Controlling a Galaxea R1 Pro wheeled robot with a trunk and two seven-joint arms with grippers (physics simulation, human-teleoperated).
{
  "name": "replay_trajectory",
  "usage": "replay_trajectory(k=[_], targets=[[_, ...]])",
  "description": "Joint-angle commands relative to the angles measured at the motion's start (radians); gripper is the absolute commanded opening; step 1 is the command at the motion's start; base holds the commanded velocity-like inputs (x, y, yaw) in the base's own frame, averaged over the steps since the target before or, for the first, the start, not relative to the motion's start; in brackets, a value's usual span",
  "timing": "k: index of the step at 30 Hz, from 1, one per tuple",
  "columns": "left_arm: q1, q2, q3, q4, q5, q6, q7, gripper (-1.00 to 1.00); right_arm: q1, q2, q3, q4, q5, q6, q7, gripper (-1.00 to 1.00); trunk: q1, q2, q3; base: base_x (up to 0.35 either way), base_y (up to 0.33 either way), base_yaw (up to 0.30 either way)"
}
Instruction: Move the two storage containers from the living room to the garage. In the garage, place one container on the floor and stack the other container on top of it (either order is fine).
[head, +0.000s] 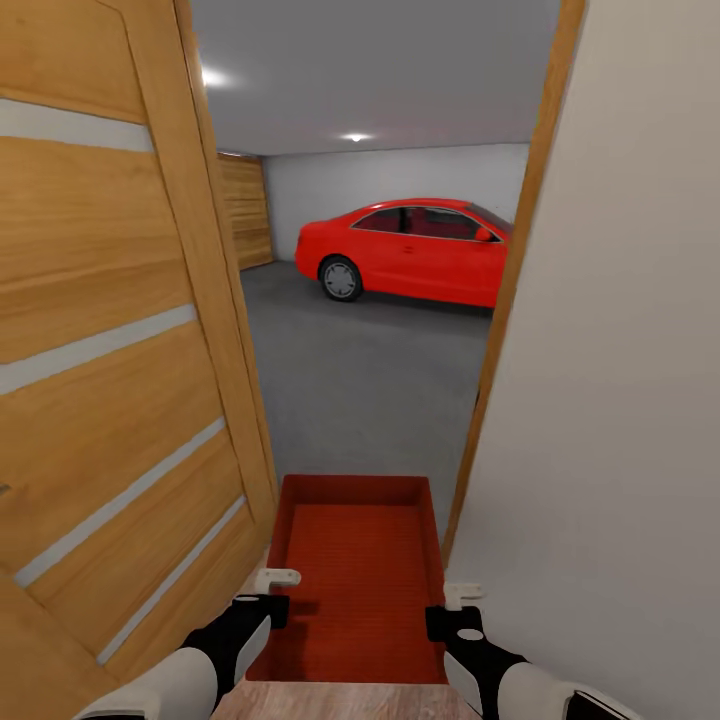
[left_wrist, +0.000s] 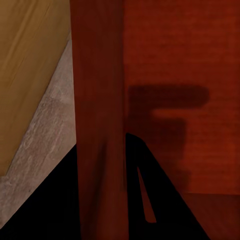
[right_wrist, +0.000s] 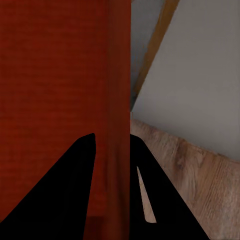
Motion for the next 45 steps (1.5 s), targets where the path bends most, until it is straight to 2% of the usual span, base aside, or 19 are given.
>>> replay_trajectory(k=[1, 15, 34, 39, 45], targets=[[0.000, -0.001, -0.031, 0.007, 0.016, 0.004, -0.009, -1.00, -0.001, 0.000, 0.002, 0.001, -0.008, -0.006, -0.029, -1.00, 0.000, -0.002, -0.002, 0.000, 0.317, -0.001], [0.000, -0.001, -0.031, 0.008, 0.016, 0.003, -0.009, -1.00, -0.001, 0.001, 0.002, 0.001, -0.008, -0.006, -0.029, -1.00, 0.000, -0.002, -0.002, 0.000, 0.300, -0.001], [0.000, -0.001, -0.031, 0.007, 0.014, 0.002, -0.009, -1.00, -0.001, 0.001, 0.002, 0.001, -0.008, -0.006, -0.029, -1.00, 0.000, -0.002, -0.002, 0.000, 0.013, -0.251], [0.000, -0.001, -0.031, 0.007, 0.014, 0.002, -0.008, -1.00, -0.001, 0.001, 0.002, 0.001, -0.008, -0.006, -0.029, -1.00, 0.000, -0.002, -0.002, 0.038, 0.000, -0.066], [0.000, 0.000, -0.031, 0.007, 0.014, 0.002, 0.001, -1.00, -0.001, 0.000, 0.002, 0.001, -0.008, -0.006, -0.029, -1.00, 0.000, -0.002, -0.002, 0.266, 0.040, -0.006]])
